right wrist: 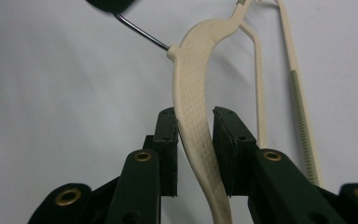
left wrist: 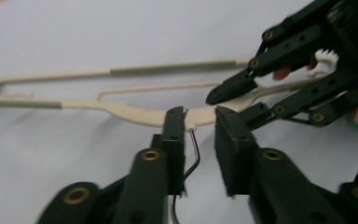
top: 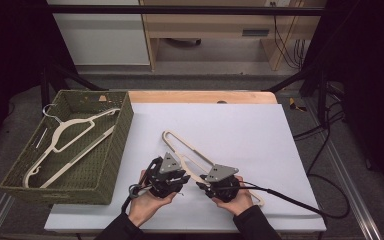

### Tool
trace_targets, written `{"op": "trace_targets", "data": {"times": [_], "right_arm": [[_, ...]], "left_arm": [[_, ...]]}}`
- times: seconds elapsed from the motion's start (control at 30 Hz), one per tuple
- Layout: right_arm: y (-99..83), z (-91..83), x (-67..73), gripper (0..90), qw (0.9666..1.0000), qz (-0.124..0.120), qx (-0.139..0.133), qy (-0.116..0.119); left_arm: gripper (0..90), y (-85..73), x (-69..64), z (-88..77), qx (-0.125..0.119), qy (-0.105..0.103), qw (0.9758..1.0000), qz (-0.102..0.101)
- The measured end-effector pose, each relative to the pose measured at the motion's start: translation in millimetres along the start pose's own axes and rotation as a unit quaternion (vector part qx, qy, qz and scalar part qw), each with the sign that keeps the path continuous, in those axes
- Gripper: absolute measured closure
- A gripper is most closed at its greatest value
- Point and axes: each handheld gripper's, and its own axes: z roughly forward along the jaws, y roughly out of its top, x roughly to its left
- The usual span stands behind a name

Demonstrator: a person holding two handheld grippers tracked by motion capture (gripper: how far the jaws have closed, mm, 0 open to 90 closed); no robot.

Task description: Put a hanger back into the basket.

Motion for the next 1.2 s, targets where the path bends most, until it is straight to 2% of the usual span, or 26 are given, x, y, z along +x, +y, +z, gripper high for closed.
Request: {"op": "trace_targets", "data": {"times": [0.1, 0.2, 0.27, 0.37, 0.47, 0.6, 0.73, 0.8, 0.9, 1.0, 1.1, 1.2], "right_arm": [[0.9, -2.8, -1.0, 72.4, 1.0, -0.005, 0.001, -0.002], [2.3, -7.0, -2.9, 73.5, 0.9999, -0.011, -0.004, -0.007], [3.9, -10.8, -5.2, 74.5, 0.9998, -0.012, -0.009, -0.014], [6.6, -17.4, -9.4, 76.3, 0.9996, -0.012, -0.015, -0.023], [8.8, -23.8, -14.1, 78.1, 0.9992, -0.009, -0.023, -0.033], [10.4, -30.9, -21.7, 80.8, 0.9981, -0.008, -0.033, -0.05], [12.2, -35.9, -27.1, 83.7, 0.9961, -0.014, -0.038, -0.078], [12.4, -39.5, -30.9, 85.0, 0.9947, -0.017, -0.04, -0.093], [10.2, -47.3, -38.0, 86.5, 0.993, -0.006, -0.046, -0.109], [7.6, -56.4, -44.4, 86.7, 0.9935, 0.009, -0.054, -0.1], [8.1, -61.9, -45.3, 86.7, 0.9943, 0.008, -0.058, -0.089], [10.2, -64.0, -43.8, 86.7, 0.9959, 0.018, -0.07, -0.055]], "left_arm": [[51.4, 4.4, 6.0, -19.9, -0.048, -0.008, 0.9988, 0.002], [36.2, 5.2, 12.3, -39.9, -0.095, -0.013, 0.9954, -0.002], [29.2, 3.4, 16.9, -50.7, -0.114, -0.008, 0.9935, -0.003], [21.6, -2.1, 24.8, -62.0, -0.129, -0.007, 0.9915, -0.007], [16.7, -9.6, 33.0, -66.9, -0.132, -0.004, 0.9912, -0.012], [12.9, -20.3, 39.0, -60.3, -0.114, -0.001, 0.9934, -0.013], [11.6, -25.8, 41.6, -49.2, -0.095, 0.001, 0.9954, -0.015], [11.2, -26.3, 41.3, -46.4, -0.087, 0.003, 0.9962, -0.01], [11.1, -26.5, 40.2, -44.9, -0.082, 0.005, 0.9966, -0.003], [11.1, -26.0, 40.3, -45.5, -0.083, 0.005, 0.9965, -0.002], [10.9, -24.7, 40.4, -46.9, -0.085, 0.005, 0.9964, 0.0], [10.4, -21.9, 40.5, -48.4, -0.085, 0.003, 0.9963, 0.006]]}}
